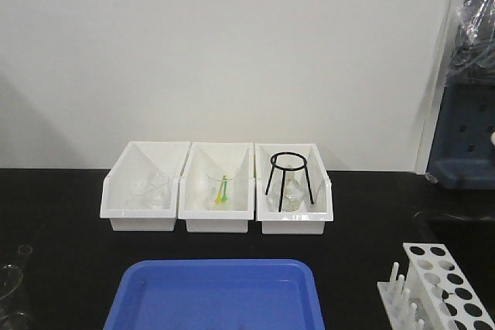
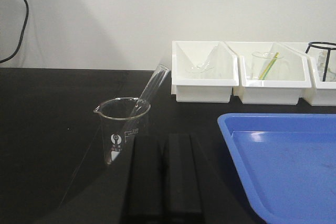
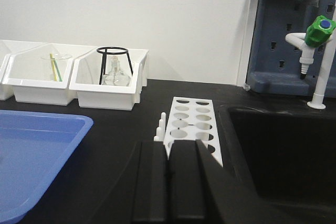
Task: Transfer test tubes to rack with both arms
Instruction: 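Move the left gripper down to the glass test tube in the beaker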
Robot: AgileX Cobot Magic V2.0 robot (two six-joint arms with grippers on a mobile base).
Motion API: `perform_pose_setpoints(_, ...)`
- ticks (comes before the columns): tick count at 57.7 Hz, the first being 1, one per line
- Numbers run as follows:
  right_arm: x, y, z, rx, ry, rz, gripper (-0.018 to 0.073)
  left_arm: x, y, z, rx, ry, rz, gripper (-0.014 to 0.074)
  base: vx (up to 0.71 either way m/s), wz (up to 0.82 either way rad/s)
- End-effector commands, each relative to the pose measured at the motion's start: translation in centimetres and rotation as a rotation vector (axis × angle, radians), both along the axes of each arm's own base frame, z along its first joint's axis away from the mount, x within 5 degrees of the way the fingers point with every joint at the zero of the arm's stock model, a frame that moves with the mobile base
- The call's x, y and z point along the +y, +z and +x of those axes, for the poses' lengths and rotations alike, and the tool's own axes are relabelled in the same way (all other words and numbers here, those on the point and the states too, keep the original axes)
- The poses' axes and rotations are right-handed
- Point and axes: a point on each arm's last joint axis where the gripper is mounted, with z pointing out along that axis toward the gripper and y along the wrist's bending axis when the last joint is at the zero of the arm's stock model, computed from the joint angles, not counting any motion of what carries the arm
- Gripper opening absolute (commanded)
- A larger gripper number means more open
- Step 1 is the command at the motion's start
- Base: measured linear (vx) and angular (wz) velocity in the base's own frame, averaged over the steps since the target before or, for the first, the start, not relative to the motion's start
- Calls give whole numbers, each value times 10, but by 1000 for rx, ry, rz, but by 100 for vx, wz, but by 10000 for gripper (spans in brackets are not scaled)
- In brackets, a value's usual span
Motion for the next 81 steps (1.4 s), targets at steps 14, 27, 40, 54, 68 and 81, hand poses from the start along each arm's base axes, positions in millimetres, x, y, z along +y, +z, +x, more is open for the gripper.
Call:
perform_pose_setpoints(14,1,3,0,-76,6,1,-13,0,16,-1,-104,-4,-15,-6,5,0)
perform_pose_setpoints(27,1,3,0,-76,6,1,-13,0,16,-1,-104,-4,-15,-6,1,0)
perform_pose_setpoints(40,1,3,0,-76,6,-2,-13,0,16,-1,-104,-4,-15,-6,0,0)
perform_pose_setpoints(54,1,7,-1,-123,10,-3,-12,0,24,-3,-189,-3,-16,-6,0,0)
perform_pose_setpoints(68,3,34,-7,-349,30,9,-12,1,46,-9,-415,-4,-53,-6,0,0)
perform_pose_setpoints(81,1,97,-14,-339,11,2,-10,0,111,-29,-590,-2,-9,0,0,0)
